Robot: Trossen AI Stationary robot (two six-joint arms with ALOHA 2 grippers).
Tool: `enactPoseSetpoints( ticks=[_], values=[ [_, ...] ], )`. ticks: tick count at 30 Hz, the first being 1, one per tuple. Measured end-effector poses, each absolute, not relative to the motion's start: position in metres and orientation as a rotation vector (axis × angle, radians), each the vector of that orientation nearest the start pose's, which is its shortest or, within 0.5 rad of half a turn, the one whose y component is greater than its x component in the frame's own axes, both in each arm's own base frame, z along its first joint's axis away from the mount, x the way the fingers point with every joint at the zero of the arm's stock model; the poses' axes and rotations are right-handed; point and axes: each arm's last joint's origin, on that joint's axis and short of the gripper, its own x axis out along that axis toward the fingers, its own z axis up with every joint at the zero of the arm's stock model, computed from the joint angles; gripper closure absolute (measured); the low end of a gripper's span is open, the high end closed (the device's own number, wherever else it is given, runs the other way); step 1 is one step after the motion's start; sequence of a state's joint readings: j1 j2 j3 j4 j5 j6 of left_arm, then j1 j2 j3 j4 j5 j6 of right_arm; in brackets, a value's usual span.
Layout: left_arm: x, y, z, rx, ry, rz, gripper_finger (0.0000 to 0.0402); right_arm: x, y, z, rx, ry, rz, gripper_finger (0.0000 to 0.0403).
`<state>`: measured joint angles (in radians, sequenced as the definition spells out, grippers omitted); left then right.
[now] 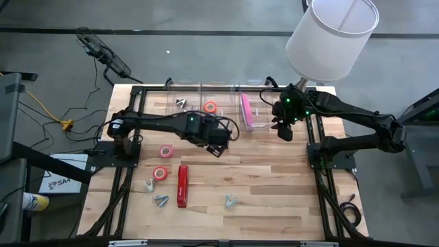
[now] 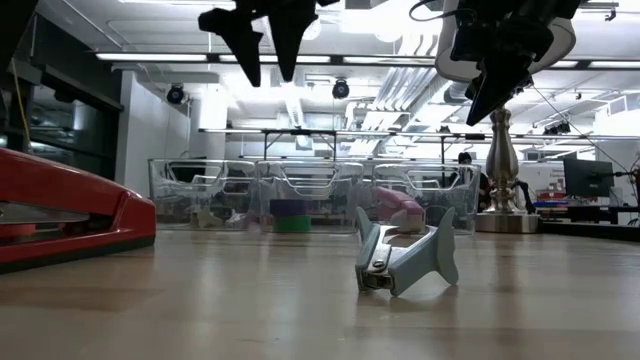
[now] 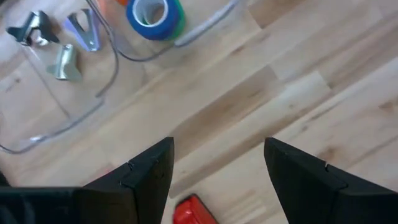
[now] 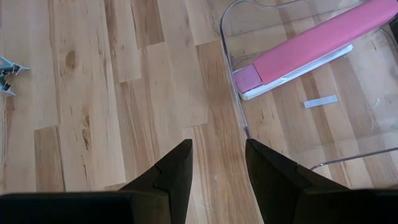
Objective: Pick and place Stapler, Stapler remover, tape
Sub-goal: Put the right blue staple remover into the left transparent bin
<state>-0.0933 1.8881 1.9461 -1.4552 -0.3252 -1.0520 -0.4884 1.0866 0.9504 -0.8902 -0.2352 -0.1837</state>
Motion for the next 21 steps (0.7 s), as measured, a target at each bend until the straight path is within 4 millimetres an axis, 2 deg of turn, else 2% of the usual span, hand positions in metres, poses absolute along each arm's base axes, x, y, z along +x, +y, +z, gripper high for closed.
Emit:
enactPoseSetpoints(
  ticks=[11,21],
  values=[
    [0.355,-0.068,0.335,-0.580,1.049,0.835,0.0158,0.178,-0.087,0.281,0.206,0.975,-0.146,0.0263],
    [0.343,-0.100,0.332,-0.532,1.035,0.847,0.0158,0.177,-0.087,0.281,0.222,0.979,-0.153,0.0263]
  ],
)
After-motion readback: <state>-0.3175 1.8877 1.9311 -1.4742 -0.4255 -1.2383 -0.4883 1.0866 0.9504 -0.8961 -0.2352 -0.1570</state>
